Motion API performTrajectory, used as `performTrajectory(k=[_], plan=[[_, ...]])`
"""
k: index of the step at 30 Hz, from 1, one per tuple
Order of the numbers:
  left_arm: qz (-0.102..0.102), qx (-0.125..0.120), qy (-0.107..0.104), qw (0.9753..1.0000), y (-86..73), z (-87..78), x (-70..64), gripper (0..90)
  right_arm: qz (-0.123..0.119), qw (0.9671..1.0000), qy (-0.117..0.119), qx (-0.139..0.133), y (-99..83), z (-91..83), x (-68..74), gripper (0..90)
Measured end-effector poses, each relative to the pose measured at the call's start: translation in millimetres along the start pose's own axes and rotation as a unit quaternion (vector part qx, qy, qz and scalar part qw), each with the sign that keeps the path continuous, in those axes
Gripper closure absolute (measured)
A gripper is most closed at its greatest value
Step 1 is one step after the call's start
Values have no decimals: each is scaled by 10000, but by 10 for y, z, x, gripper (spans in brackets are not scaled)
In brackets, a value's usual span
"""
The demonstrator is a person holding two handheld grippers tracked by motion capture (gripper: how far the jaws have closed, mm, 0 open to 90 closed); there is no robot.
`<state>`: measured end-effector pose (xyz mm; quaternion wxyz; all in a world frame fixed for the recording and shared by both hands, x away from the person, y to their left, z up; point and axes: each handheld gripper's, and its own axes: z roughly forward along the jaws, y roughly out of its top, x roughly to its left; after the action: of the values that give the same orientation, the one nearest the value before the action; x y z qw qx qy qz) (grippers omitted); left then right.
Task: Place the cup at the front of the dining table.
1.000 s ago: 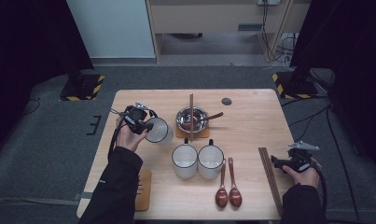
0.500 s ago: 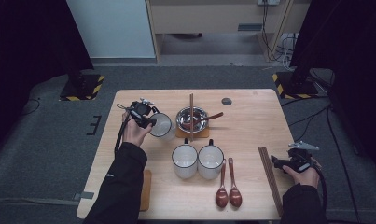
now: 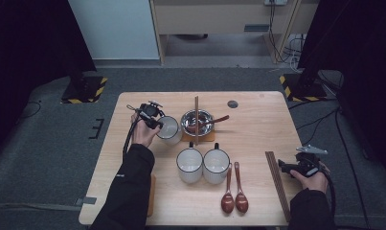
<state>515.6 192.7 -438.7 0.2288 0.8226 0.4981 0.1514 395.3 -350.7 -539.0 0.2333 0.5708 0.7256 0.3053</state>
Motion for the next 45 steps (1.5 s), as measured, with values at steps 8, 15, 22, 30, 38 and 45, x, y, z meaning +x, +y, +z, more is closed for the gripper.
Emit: performTrajectory(k=[8,15,22,30,38,45], plan=[[5,174,58,9998,-12,62,16,830,-17,10000,8,8,1,0,-2,23],[-116,192,18,9997,-17,85,63,830,-31,10000,17,10,2,2,-3,19],[-384,94,-50,9992,-28,132,127,823,-25,10000,17,13,2,2,-2,18],[-458,-53,-33,9989,-22,192,139,811,-24,10000,13,13,2,2,-2,18],[-472,-178,-4,9987,-10,245,138,803,-24,10000,15,13,2,2,-1,18],[-493,-226,-48,9985,-7,265,145,798,-26,10000,14,13,3,3,-1,18]])
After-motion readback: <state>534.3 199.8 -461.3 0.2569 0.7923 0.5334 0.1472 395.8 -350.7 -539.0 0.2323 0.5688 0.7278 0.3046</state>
